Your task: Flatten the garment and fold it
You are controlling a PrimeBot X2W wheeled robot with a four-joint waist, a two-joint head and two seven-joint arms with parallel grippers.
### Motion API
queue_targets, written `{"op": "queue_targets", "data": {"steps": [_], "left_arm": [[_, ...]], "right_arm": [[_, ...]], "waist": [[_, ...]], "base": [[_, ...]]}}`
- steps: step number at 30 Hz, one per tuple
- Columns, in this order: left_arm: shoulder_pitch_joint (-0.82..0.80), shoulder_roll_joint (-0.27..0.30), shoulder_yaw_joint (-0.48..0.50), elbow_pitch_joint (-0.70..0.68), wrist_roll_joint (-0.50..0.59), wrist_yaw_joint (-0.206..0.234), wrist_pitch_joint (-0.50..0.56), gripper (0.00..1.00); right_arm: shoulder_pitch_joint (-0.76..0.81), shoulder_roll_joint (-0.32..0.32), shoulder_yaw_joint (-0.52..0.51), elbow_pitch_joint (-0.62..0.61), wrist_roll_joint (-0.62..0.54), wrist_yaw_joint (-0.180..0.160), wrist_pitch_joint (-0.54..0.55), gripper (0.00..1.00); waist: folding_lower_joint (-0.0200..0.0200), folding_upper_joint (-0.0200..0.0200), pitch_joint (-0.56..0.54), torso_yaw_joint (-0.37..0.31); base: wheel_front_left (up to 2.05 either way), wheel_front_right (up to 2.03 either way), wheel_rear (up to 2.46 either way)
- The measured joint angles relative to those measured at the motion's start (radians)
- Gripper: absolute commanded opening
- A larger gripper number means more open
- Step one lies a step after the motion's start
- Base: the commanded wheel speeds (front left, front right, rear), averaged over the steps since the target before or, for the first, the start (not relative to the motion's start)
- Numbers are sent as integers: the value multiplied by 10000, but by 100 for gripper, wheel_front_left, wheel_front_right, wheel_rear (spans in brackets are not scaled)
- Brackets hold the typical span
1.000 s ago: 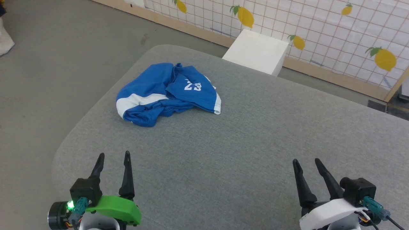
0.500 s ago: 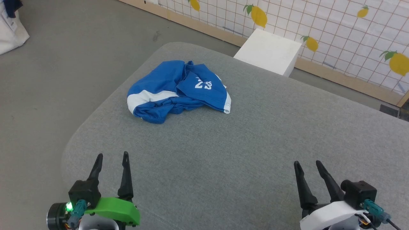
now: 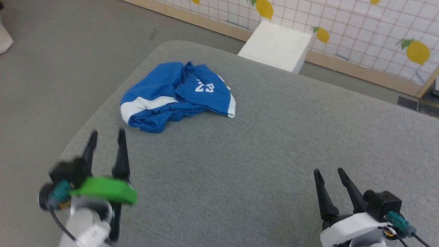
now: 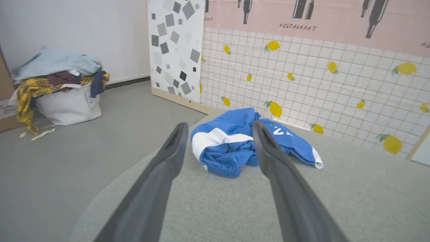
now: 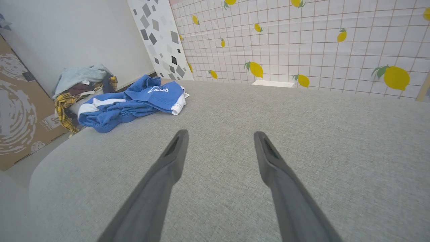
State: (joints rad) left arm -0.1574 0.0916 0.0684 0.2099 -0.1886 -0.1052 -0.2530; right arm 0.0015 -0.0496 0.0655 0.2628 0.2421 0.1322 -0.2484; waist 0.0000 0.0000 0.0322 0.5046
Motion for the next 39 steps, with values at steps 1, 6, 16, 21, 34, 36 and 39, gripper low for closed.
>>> {"op": "queue_targets", "data": {"steps": [1, 6, 16, 21, 34, 36, 39], "left_arm": [[-468, 79, 77, 280, -360, -75, -10, 100], [-2715, 794, 33, 1894, -1862, -182, 932, 100], [-6465, 2462, -1003, 5120, -4838, -190, 4993, 100], [-6834, 2876, -1712, 6201, -5294, -203, 6312, 100], [-7255, 3216, -2002, 7889, -5030, 447, 5133, 0], [-7312, 3191, -1906, 7875, -5018, 476, 4502, 0], [-7686, 3225, -1829, 7614, -4970, 370, 3601, 0]], "right_arm": [[-78, 4, -21, -13, -111, 2, 4, 100], [-282, 10, -604, -504, -750, 0, 255, 100], [-238, 2, -1956, -2360, -1685, 2, 1074, 100], [-201, 0, -2290, -2803, -1678, 2, 1120, 100], [42, 0, -2086, -2757, -1517, 2, 984, 100], [40, 0, -1987, -2621, -1436, 2, 943, 100], [39, 0, -1816, -2288, -1254, 2, 794, 100]], "waist": [[0, 0, 91, -87], [0, 0, 677, -578], [1, 0, 2473, -1565], [2, 0, 3246, -2127], [2, 0, 4012, -3174], [2, 0, 3904, -3189], [2, 0, 3624, -3201]], "base": [[0, 0, 0], [0, 0, 0], [0, 0, 0], [0, 0, 0], [0, 0, 0], [0, 0, 0], [0, 0, 0]]}}
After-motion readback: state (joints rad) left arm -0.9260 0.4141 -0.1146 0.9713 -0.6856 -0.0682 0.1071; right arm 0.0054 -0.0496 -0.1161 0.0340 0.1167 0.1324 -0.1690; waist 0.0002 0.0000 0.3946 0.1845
